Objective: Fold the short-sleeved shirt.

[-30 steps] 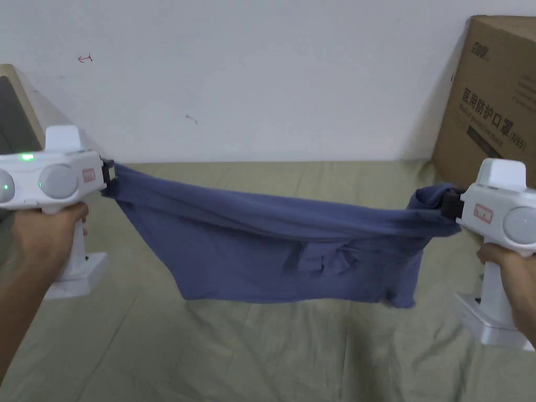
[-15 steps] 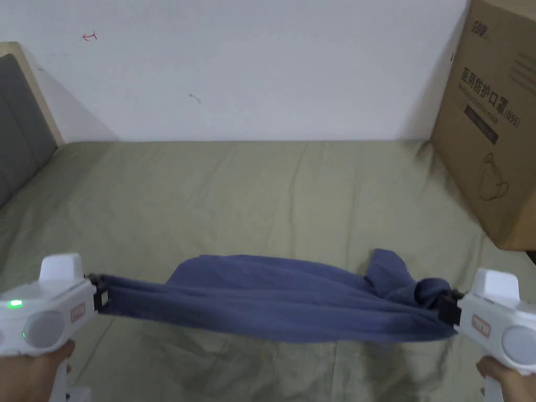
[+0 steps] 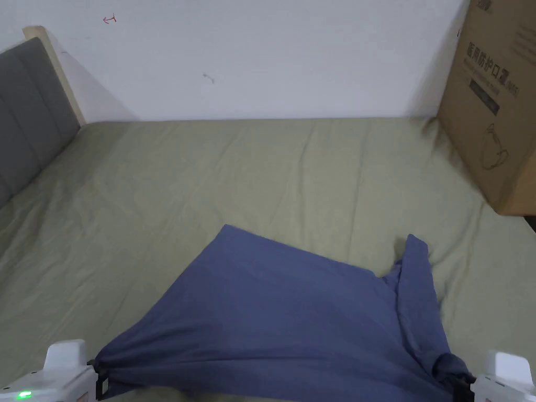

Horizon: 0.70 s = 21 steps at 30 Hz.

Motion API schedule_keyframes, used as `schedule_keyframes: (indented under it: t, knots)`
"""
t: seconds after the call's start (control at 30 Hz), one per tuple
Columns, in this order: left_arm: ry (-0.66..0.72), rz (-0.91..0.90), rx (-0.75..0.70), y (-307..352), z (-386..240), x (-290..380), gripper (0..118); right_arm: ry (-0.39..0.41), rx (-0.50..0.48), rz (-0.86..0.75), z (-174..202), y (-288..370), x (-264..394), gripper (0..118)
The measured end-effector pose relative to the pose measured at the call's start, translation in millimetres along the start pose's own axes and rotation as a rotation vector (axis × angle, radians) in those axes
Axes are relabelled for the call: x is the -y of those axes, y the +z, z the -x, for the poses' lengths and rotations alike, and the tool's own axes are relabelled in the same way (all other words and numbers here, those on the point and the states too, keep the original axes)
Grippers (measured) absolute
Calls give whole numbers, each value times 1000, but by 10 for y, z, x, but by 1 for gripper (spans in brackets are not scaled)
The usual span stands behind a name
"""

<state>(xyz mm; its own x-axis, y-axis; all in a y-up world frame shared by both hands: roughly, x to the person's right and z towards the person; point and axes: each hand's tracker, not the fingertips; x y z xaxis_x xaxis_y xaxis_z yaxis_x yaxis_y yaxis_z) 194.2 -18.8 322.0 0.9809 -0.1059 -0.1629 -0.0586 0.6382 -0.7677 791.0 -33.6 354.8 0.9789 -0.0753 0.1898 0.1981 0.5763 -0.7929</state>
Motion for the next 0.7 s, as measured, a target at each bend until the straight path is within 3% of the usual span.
schedule_keyframes:
  t: [0.3,0.37,0.4,0.43,0.53,0.57,0.63,0.7]
  knots:
    - [-35,177,-24,-201,-135,206,3,20,55,93,54,-123,236,8]
    - [-40,185,-31,-263,-170,207,3,24,56,98,46,-85,165,20]
    - [-41,190,-35,-280,-181,189,10,25,60,93,47,-48,127,34]
    - [-31,206,-27,-266,-188,137,24,32,68,87,164,97,77,56]
    - [53,198,31,-148,-179,5,45,33,33,-10,200,349,-138,71]
    - [107,176,57,-79,-191,-86,69,29,16,-66,202,420,-242,81]
    - [198,82,118,157,-229,-317,105,38,-1,-162,279,635,-463,86]
    - [233,-27,173,381,-305,-538,107,61,-3,-253,378,816,-648,86]
